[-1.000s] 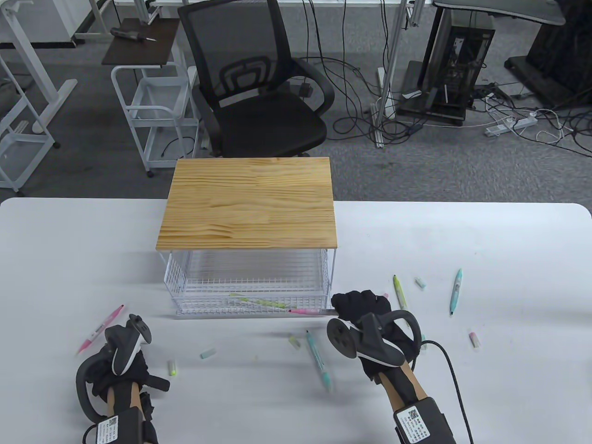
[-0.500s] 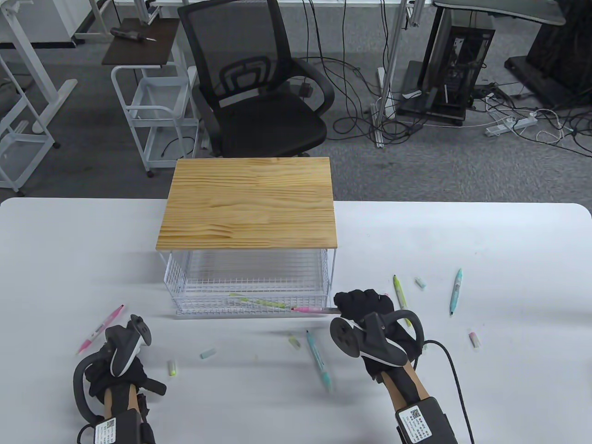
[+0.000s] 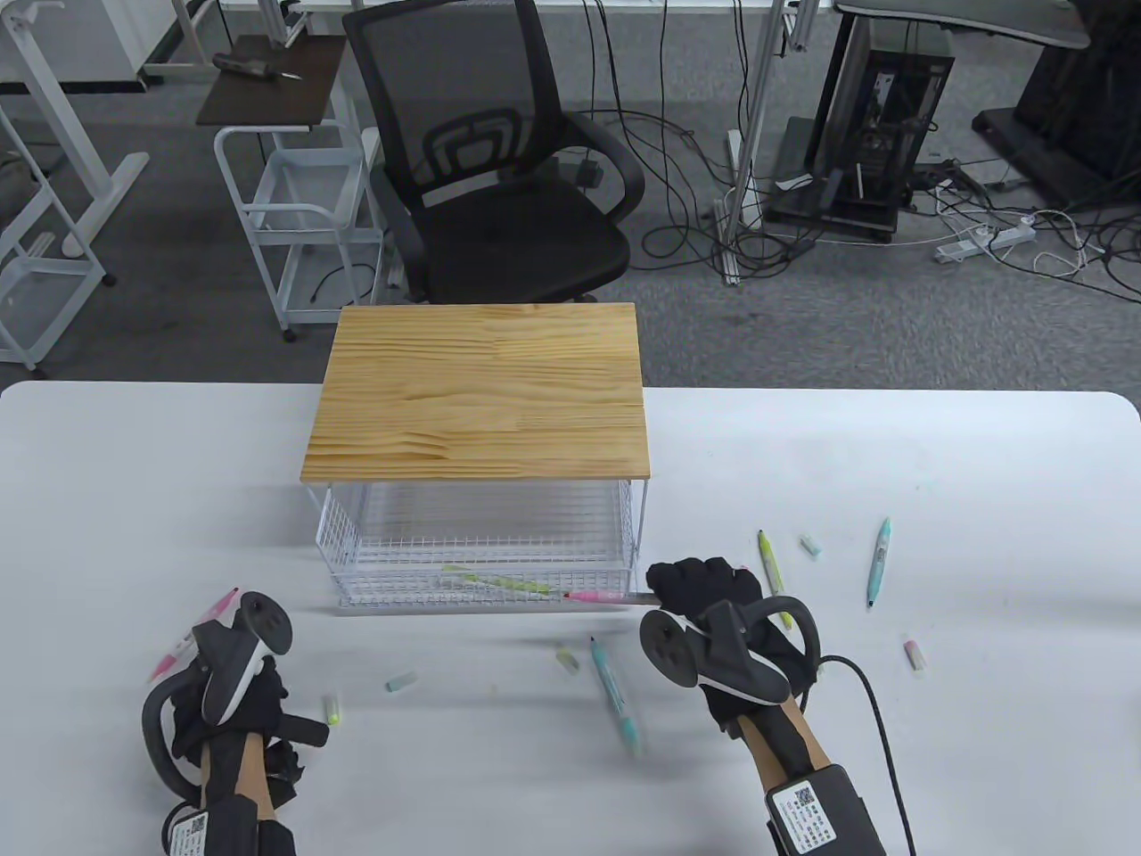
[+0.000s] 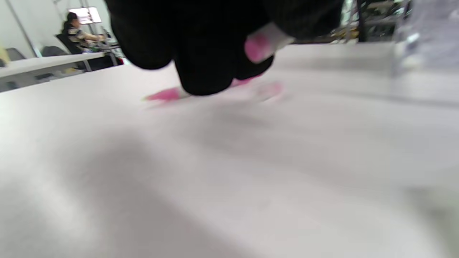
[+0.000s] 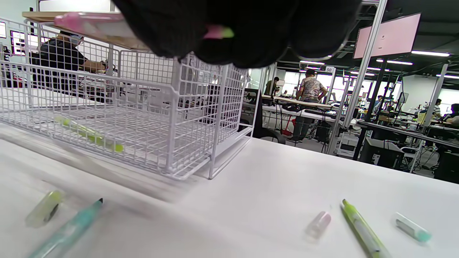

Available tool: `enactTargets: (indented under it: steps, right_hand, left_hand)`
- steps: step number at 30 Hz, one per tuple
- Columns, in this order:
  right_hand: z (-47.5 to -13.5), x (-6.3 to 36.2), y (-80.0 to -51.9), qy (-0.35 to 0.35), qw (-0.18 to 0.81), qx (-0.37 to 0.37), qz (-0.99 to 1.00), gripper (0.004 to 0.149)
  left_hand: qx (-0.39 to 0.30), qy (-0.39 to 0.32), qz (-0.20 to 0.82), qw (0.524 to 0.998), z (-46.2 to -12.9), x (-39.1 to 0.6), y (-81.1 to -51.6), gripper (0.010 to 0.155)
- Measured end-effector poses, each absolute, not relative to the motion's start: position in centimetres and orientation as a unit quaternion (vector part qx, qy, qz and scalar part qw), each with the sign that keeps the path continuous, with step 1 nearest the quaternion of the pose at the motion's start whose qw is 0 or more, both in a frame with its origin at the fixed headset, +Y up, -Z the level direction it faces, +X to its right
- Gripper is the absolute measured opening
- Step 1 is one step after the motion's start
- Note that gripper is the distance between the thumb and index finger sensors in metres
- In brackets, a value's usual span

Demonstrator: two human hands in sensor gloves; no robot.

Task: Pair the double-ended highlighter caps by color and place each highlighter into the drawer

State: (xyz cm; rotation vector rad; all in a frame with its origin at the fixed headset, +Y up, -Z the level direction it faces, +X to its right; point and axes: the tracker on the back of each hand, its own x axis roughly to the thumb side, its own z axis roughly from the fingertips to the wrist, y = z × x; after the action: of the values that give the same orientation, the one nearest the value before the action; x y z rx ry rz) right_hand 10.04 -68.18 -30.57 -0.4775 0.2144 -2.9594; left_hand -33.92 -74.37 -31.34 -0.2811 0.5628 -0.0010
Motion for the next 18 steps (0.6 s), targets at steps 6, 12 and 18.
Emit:
enactTargets:
  steps: [6, 12, 18]
  right_hand:
    - [-30.5, 10.1, -68.1, 0.073, 0.065, -0.160, -0.982, 0.051]
    - [-30.2, 10.0, -67.5, 0.081, 0.052, -0.167, -0.981, 0.051]
    - [-29.5, 9.2, -66.9, 0.093, 0.043, -0.187, -0.977, 0.051]
  left_hand:
    - [-0.090, 0.185, 0.020, 0.978, -31.7, -29.1, -69.7, 0.047]
    - [0.002, 0.058, 0.052, 0.997, -30.5, -24.4, -65.6, 0.048]
    - [0.046, -0.073, 0.098, 0.991, -29.0, -21.2, -63.6, 0.054]
